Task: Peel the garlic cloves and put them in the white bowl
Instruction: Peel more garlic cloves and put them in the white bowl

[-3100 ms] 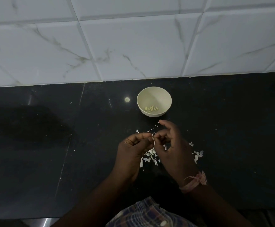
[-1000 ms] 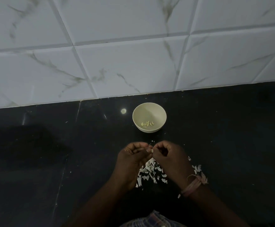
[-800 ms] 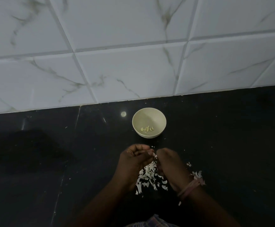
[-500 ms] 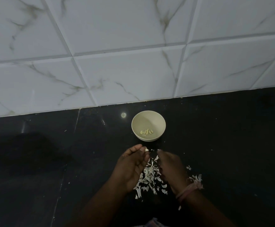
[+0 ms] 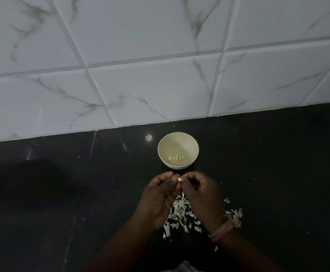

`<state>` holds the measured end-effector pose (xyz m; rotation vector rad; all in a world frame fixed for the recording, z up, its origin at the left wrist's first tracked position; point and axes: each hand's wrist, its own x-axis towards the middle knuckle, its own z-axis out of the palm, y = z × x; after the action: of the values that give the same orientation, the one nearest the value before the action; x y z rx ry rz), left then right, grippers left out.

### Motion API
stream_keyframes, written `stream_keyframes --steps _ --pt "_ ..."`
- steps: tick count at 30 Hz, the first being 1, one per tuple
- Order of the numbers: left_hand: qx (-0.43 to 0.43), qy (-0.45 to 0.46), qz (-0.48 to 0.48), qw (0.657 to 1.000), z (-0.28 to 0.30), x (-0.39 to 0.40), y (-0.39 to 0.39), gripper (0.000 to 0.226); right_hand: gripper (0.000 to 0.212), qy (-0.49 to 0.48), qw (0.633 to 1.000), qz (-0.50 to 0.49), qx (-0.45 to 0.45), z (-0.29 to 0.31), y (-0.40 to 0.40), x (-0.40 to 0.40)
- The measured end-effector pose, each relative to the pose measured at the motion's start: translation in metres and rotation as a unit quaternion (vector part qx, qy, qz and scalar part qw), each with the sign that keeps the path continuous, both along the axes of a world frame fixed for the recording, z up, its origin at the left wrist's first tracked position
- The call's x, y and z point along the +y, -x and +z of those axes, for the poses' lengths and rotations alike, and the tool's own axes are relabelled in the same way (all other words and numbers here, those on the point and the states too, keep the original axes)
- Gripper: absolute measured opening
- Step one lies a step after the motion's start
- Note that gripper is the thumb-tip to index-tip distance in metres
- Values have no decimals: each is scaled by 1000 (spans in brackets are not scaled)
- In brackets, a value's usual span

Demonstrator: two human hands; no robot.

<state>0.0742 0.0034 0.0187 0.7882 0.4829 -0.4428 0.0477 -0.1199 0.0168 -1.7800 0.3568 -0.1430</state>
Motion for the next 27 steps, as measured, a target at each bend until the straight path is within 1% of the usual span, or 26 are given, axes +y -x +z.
stream_keyframes --steps 3,6,9,10,11,14,18,20,23,25,27 --pt "-22 -18 -4 1000 1 0 1 38 10 -9 1000 7 13 -1 1 -2" --pt "-29 -40 -9 999 1 -1 2 35 10 -29 999 3 33 -2 0 -3" --pt "-5 -33 -3 999 1 -1 0 25 16 -153 984 -47 83 -10 -4 -4" --pt "4 -34 4 999 1 -1 -3 22 20 -180 977 -63 97 -12 -4 -5" --pt "11 -39 12 999 2 -2 -6 19 25 -185 974 -74 107 -16 -5 -6" --pt "19 -61 25 998 4 -3 -19 16 40 -151 975 -85 137 -20 -5 -10" --pt "18 -61 13 998 2 -9 -31 13 38 -136 979 -71 132 -16 -7 -9" --pt "-5 -86 -10 996 0 -13 -28 11 32 -117 988 -48 95 -13 -9 -6" --pt "-56 -125 -50 989 1 -20 -18 10 10 -66 996 -33 43 -10 -10 2" --pt "-70 -134 -54 987 4 -22 -16 9 4 -52 998 -35 28 -12 -9 6" --pt "-71 -129 -54 988 6 -20 -16 7 4 -72 997 -39 18 -13 -9 5"
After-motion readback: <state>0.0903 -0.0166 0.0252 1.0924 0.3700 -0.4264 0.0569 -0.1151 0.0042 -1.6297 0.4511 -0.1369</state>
